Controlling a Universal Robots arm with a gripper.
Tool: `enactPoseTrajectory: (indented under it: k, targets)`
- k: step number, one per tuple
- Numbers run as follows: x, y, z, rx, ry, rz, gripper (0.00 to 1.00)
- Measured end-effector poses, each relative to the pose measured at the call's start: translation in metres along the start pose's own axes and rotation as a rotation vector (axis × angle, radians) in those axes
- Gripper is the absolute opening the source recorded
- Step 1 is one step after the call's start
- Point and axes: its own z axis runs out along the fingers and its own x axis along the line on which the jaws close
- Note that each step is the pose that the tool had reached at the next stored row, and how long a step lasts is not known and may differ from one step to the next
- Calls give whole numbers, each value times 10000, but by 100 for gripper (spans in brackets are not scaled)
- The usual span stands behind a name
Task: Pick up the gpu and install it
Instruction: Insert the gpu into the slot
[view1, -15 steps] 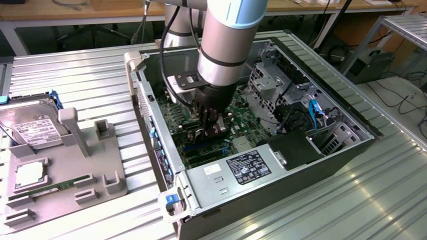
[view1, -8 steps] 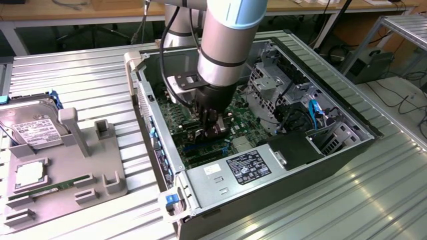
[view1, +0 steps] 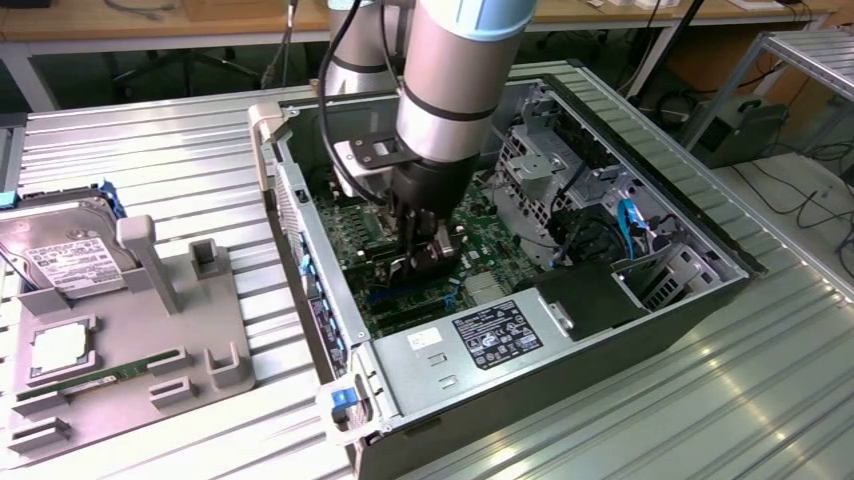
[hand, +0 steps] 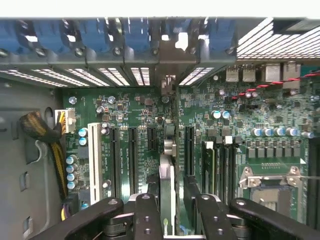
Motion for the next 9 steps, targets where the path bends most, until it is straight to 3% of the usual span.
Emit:
enactPoseTrajectory:
  k: [5, 9]
  targets:
    - [-7, 5, -97, 0, 1, -1, 32]
    - [-15, 25, -115, 2, 26, -4, 11]
